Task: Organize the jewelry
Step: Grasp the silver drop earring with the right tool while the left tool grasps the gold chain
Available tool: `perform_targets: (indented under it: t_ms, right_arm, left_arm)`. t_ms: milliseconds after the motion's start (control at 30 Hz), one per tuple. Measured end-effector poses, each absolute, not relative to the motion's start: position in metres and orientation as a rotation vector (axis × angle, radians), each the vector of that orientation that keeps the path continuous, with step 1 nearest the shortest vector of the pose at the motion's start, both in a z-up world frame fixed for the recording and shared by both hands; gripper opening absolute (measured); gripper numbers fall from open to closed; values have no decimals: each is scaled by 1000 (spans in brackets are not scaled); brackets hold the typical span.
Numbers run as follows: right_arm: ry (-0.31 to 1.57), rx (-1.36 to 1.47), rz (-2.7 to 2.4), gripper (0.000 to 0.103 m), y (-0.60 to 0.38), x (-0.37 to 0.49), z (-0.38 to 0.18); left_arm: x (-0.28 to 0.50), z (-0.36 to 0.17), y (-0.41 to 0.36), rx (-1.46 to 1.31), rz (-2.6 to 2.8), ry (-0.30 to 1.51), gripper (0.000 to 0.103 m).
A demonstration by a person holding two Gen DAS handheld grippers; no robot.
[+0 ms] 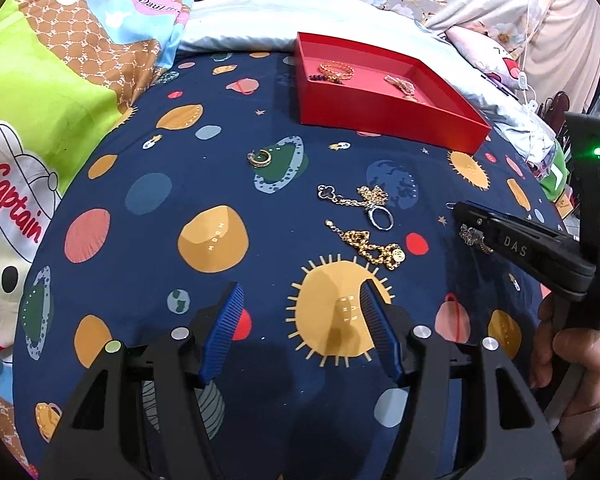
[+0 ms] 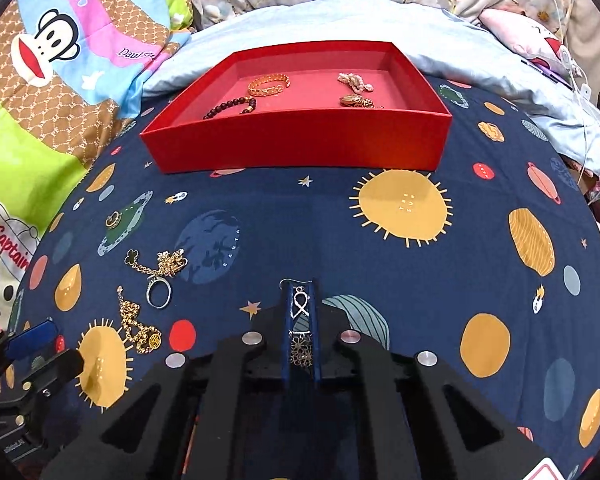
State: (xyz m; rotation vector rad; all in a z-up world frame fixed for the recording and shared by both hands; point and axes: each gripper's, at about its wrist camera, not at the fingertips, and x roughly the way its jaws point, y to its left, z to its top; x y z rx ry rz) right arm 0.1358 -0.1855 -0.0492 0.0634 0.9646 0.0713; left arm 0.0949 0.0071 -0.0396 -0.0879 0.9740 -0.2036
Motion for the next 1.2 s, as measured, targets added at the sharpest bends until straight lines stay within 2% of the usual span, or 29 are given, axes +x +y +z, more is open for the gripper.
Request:
perform_targets:
  t_ms: [533,733,833,1000,1200]
  right_arm:
    - [879,191,57,7,-216,82,-10]
    - [873,219,46,7,-226,73,-6]
    - [869,226,49,7,-228,71,-5]
    - [863,235,56,7,-229,70,-4]
    - [858,235,60,7,-228,69,-2]
  left_arm:
    - [119,-44,-28,-116,-266,974,61]
    - [126,-50,-40,-93,-271,964,49]
    - [126,-51,-42,-65,-261,950,39]
    - [125,-53,-43,-43,-253,931,11]
    - [122,-53,-40,-52,-300,930,7]
